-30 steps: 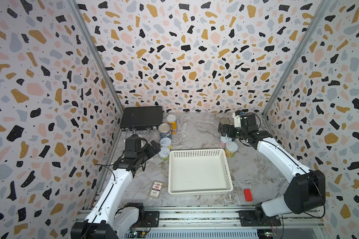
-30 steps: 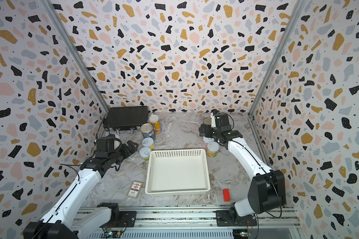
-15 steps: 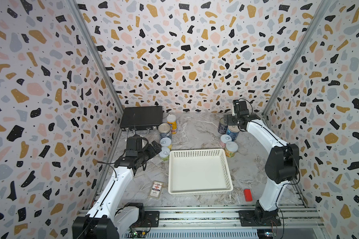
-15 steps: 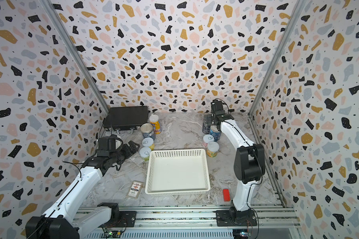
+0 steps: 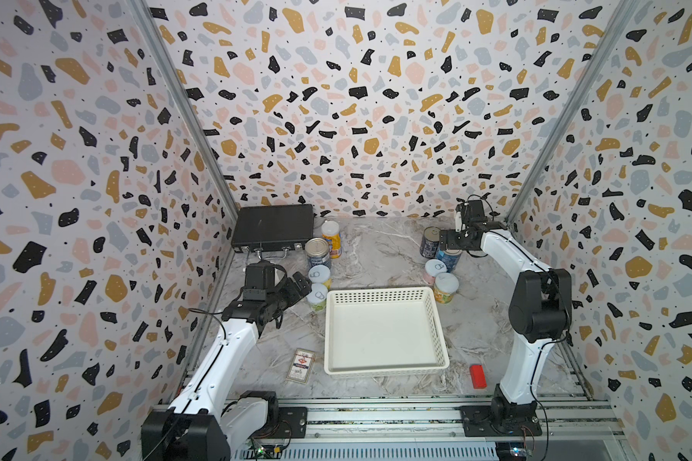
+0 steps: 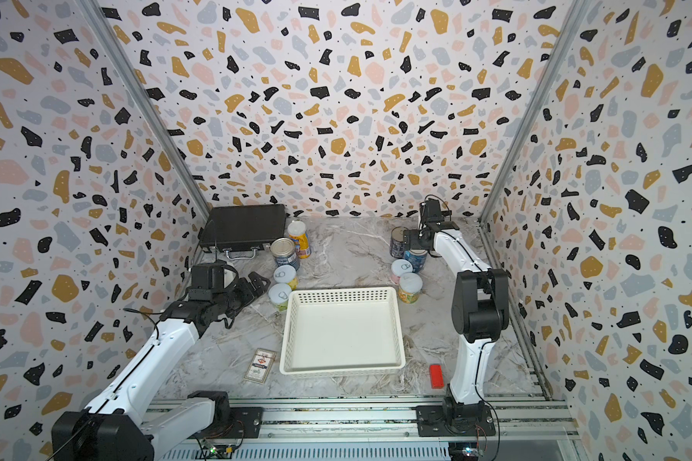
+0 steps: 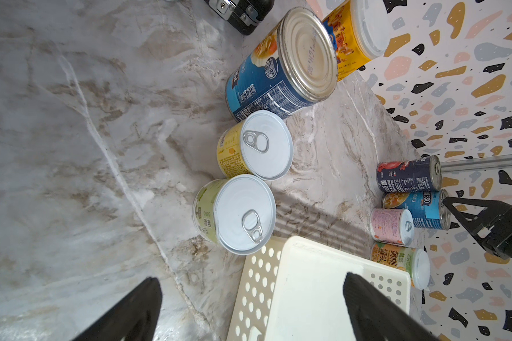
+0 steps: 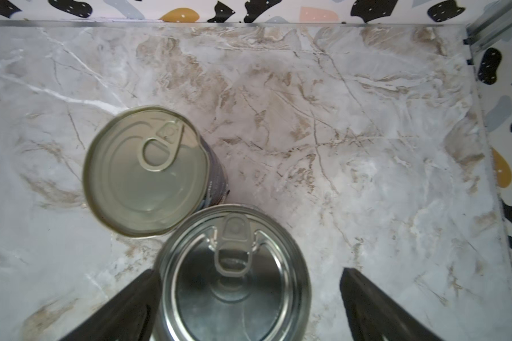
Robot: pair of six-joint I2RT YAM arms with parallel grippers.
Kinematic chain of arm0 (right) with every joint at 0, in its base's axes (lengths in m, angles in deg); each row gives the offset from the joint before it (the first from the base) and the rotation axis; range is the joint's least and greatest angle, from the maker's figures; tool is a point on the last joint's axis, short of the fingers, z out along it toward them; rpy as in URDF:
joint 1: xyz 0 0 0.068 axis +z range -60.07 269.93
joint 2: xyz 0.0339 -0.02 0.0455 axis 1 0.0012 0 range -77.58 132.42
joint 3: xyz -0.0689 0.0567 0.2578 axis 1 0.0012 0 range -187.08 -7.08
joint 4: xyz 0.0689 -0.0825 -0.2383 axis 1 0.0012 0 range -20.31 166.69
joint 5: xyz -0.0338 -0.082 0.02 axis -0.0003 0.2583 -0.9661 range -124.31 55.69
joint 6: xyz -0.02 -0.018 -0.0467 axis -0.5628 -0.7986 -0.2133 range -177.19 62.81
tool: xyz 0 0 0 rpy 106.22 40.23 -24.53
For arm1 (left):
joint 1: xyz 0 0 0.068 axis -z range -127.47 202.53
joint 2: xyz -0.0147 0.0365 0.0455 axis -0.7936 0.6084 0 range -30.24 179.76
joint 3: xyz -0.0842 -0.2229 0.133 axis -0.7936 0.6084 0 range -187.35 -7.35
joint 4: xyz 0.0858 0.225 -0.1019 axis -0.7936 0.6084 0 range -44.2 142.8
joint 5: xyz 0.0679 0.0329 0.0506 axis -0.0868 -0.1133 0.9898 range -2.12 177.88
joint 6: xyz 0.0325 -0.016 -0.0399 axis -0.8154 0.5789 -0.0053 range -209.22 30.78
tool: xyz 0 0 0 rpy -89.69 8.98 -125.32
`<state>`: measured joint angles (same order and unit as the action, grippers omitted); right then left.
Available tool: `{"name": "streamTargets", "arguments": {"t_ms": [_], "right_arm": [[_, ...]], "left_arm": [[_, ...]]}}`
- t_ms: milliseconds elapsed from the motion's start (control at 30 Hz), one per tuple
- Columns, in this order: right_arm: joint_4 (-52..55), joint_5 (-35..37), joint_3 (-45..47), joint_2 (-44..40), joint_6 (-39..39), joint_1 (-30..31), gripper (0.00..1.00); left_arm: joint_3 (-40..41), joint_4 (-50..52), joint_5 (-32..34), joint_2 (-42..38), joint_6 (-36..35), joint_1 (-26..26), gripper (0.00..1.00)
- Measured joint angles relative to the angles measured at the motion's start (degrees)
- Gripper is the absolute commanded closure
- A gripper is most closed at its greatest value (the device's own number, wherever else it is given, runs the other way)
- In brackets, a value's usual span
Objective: Put the canned food in the basket
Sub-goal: Pick up the canned food from the center of the board.
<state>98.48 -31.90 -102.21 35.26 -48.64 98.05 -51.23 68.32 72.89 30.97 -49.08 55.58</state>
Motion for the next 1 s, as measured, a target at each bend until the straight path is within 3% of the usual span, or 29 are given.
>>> {"name": "streamTargets", "arguments": {"t_ms": [267, 1000], "right_arm": [[-0.39, -2.80, 0.00, -0.02, 0.50, 0.20, 0.00], [3.93, -0.76, -2.67, 3.13, 1.44, 0.20, 0.01]], "left_arm": [[0.00, -0.02, -0.28, 0.00, 0.02, 0.00, 0.01], [0.00, -0.07, -1.14, 0.96, 0.22, 0.00, 0.00]]}}
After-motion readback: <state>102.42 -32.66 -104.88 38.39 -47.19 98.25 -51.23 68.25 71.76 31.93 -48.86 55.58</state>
